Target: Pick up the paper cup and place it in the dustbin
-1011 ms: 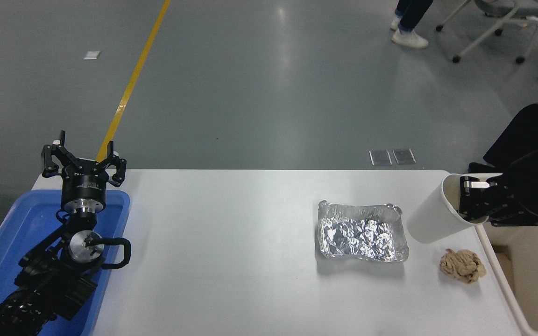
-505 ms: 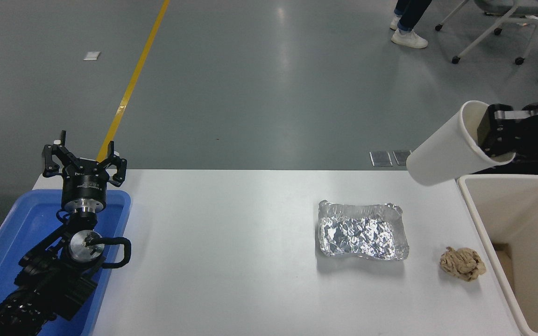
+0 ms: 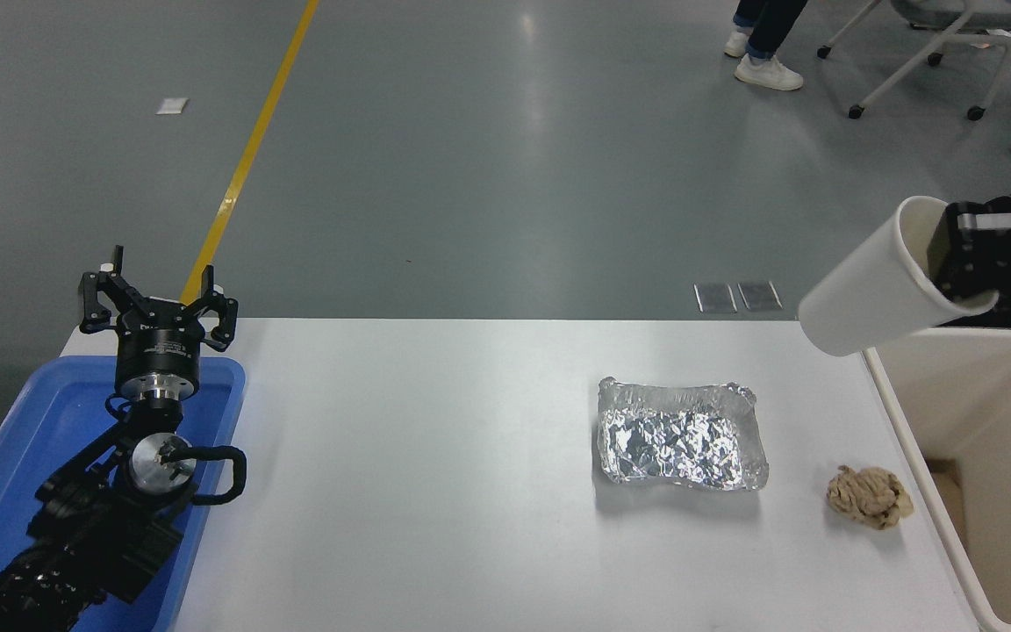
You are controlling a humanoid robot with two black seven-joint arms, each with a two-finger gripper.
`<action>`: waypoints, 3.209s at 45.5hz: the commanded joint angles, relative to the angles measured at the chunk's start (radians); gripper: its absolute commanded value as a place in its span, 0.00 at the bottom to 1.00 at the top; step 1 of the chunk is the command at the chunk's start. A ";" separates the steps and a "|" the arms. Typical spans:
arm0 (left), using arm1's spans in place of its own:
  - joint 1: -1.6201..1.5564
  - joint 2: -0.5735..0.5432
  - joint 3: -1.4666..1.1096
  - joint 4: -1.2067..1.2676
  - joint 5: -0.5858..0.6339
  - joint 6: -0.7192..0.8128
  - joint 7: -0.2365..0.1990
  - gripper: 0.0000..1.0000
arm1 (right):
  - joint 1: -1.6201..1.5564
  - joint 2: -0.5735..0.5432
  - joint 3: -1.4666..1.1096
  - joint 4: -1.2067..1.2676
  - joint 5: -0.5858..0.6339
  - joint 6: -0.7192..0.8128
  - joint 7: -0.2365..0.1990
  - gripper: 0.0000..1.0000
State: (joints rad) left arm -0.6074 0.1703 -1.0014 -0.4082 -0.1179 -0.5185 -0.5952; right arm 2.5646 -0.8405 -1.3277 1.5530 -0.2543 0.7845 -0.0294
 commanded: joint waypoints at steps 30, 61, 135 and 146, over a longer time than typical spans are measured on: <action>0.000 0.000 0.000 0.000 0.000 0.000 0.000 0.99 | -1.374 0.026 0.795 -1.082 0.066 -0.255 -0.006 0.00; 0.000 0.000 0.000 0.000 0.000 0.000 0.000 0.99 | -1.821 0.396 0.969 -1.564 0.217 -0.597 -0.006 0.00; 0.000 0.000 0.000 0.000 0.000 0.000 0.000 0.99 | -1.658 0.374 0.786 -1.343 0.196 -0.746 0.002 1.00; -0.002 0.000 0.000 -0.001 0.000 0.000 0.000 0.99 | -1.330 0.281 0.542 -0.937 0.193 -0.745 0.005 1.00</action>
State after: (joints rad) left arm -0.6079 0.1702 -1.0016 -0.4086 -0.1179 -0.5185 -0.5952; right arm 0.9811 -0.4899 -0.5923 0.3166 -0.0550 0.0261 -0.0265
